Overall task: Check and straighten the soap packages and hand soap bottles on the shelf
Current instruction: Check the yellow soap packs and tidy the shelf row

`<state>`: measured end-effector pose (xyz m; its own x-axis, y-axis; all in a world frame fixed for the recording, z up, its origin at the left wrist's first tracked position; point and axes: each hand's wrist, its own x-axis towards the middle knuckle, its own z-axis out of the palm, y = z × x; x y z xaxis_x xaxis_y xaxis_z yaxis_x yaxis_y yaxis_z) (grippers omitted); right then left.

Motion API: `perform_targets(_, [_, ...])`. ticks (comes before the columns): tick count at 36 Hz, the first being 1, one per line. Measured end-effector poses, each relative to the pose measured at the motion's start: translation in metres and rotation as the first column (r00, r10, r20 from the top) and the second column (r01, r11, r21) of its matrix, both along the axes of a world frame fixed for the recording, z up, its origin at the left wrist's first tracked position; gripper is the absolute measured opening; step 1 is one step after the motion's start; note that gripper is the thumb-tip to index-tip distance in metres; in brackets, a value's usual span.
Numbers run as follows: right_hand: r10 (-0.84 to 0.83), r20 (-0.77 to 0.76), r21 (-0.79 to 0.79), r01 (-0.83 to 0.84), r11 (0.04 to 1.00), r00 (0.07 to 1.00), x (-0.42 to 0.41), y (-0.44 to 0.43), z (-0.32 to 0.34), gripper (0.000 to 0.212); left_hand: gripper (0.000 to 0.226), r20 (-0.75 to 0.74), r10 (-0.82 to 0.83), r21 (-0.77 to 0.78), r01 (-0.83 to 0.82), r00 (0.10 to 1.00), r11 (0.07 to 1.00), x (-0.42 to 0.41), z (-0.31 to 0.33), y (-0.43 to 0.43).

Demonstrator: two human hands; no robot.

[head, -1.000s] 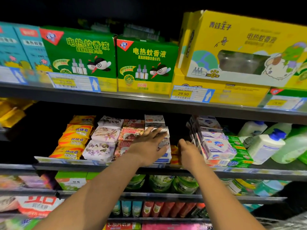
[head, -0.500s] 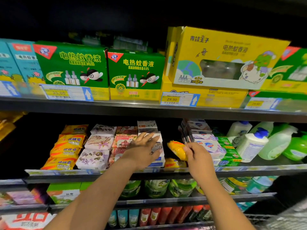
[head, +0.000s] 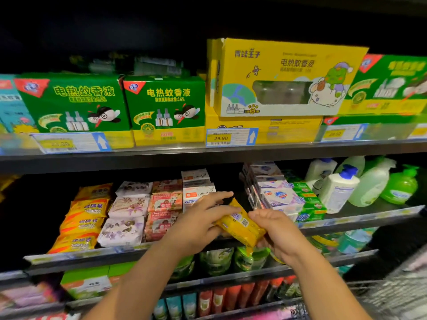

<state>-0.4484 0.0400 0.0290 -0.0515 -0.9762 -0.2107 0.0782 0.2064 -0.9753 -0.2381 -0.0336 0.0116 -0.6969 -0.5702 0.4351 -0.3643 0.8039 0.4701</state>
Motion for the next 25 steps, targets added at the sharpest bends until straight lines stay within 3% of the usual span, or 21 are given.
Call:
perform_targets(6, [-0.048, 0.09, -0.024, 0.051, 0.998, 0.995, 0.006, 0.004, 0.0, 0.045, 0.029, -0.107, 0.076, 0.252, -0.046, 0.991, 0.967, 0.007, 0.006, 0.012])
perform_targets(9, [-0.011, 0.107, -0.095, 0.022, 0.995, 0.994, 0.007, 0.005, 0.0, 0.052, 0.018, -0.212, 0.177, 0.432, -0.071, 0.961, 0.899, 0.009, 0.008, 0.019])
perform_targets(11, [0.018, 0.05, -0.141, -0.01, 0.99, 0.999, 0.007, 0.004, -0.002, 0.057, 0.021, -0.32, 0.231, 0.534, -0.027, 0.919, 0.845, 0.009, 0.011, 0.023])
perform_targets(13, [0.037, 0.008, -0.173, -0.035, 0.984, 0.999, 0.009, 0.005, -0.003, 0.047, 0.015, -0.394, 0.276, 0.591, 0.012, 0.877, 0.806, 0.008, 0.015, 0.027])
perform_targets(16, [0.071, 0.007, -0.218, -0.068, 0.974, 0.997, 0.015, 0.005, -0.003, 0.067, 0.006, -0.413, 0.32, 0.636, 0.019, 0.853, 0.772, 0.006, 0.021, 0.032])
perform_targets(19, [0.041, -0.028, -0.214, -0.046, 0.976, 0.999, 0.022, 0.005, 0.001, 0.046, 0.004, -0.386, 0.363, 0.665, -0.017, 0.848, 0.746, 0.005, 0.023, 0.034])
perform_targets(25, [0.028, 0.097, -0.147, -0.013, 0.989, 0.995, 0.027, 0.007, 0.005, 0.035, 0.014, -0.383, 0.461, 0.76, -0.01, 0.8, 0.65, 0.002, 0.028, 0.038])
